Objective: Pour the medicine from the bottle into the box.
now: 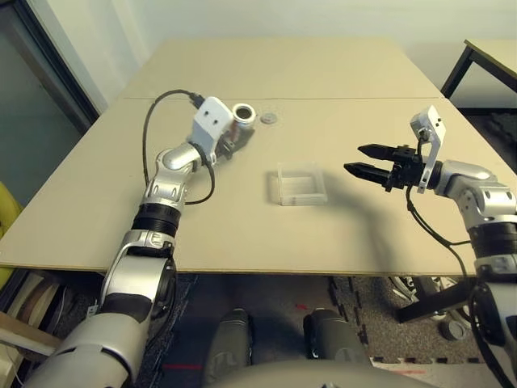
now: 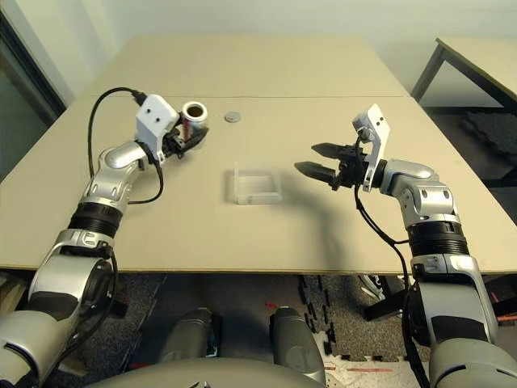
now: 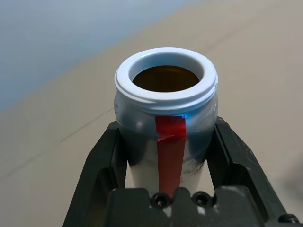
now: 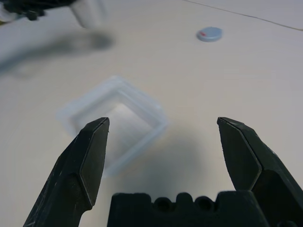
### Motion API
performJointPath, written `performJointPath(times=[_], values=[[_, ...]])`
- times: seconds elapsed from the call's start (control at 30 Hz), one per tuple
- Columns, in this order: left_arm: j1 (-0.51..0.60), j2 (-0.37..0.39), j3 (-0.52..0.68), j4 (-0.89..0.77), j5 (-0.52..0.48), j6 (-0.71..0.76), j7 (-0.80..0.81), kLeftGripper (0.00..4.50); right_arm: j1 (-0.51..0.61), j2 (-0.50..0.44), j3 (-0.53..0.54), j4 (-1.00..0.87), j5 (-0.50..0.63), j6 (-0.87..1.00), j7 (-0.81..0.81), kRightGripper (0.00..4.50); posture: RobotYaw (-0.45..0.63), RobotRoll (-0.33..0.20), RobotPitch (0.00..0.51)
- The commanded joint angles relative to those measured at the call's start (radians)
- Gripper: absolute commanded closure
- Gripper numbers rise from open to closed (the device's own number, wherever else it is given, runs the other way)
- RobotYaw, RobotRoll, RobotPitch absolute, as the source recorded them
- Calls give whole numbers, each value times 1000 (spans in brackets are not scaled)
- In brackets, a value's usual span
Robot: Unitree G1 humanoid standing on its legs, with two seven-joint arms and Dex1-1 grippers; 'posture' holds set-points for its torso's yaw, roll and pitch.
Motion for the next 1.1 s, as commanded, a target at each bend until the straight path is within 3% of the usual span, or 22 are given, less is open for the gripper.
performJointPath(times=[0.03, 0.33, 0.57, 0.9, 1.07, 1.1], values=[[26, 0, 34, 25, 5, -16, 108, 1959, -14, 4, -18, 28, -11, -26, -8, 0, 23, 0, 2], [26, -18, 96, 124, -38, -30, 213, 1959, -17, -2, -18, 49, -15, -40, -16, 0, 19, 0, 9], [7, -57, 176, 205, -140, -7, 220, 1959, -18, -3, -19, 51, -17, -41, -18, 0, 11, 0, 7], [16, -52, 172, 229, -157, 16, 206, 1959, -9, -8, -15, 53, -37, -51, -18, 0, 14, 0, 7], [25, -49, 167, 216, -156, 28, 202, 218, -12, -6, -15, 64, -42, -58, -19, 0, 22, 0, 9], [27, -47, 163, 209, -152, 33, 203, 46, -13, -5, -15, 68, -44, -60, -18, 0, 23, 0, 10]])
